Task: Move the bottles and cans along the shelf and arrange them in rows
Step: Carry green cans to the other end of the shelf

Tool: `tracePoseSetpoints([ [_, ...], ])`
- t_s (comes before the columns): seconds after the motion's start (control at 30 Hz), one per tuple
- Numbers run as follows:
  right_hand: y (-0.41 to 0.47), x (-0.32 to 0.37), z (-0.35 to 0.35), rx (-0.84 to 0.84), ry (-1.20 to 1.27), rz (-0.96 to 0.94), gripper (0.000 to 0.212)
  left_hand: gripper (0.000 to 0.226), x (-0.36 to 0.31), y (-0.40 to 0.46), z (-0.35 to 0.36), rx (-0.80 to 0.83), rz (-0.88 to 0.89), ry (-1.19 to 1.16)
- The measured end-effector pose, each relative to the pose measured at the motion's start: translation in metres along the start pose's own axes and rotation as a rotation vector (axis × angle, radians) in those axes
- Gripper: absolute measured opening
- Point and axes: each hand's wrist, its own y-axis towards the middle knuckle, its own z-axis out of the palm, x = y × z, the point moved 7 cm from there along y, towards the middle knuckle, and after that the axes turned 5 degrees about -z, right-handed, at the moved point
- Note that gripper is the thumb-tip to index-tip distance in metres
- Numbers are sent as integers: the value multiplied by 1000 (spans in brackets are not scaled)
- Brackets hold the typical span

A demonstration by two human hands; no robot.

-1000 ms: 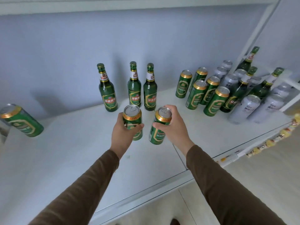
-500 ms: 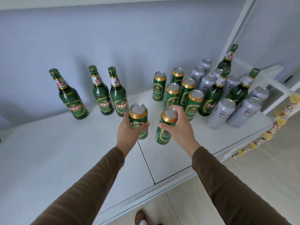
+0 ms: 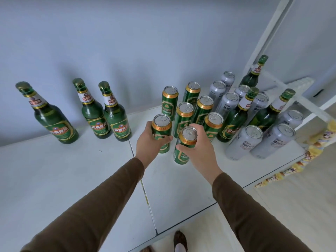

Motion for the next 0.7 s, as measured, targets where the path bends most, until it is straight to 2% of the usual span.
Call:
tracePoseSetpoints([
  [0.43, 17, -8, -3, 66, -148, -199, 75, 61, -2, 6, 22, -73, -29, 4],
  [0.7, 18, 18, -11, 61, -189, -358, 85, 78, -1, -2, 9, -26, 0, 69],
])
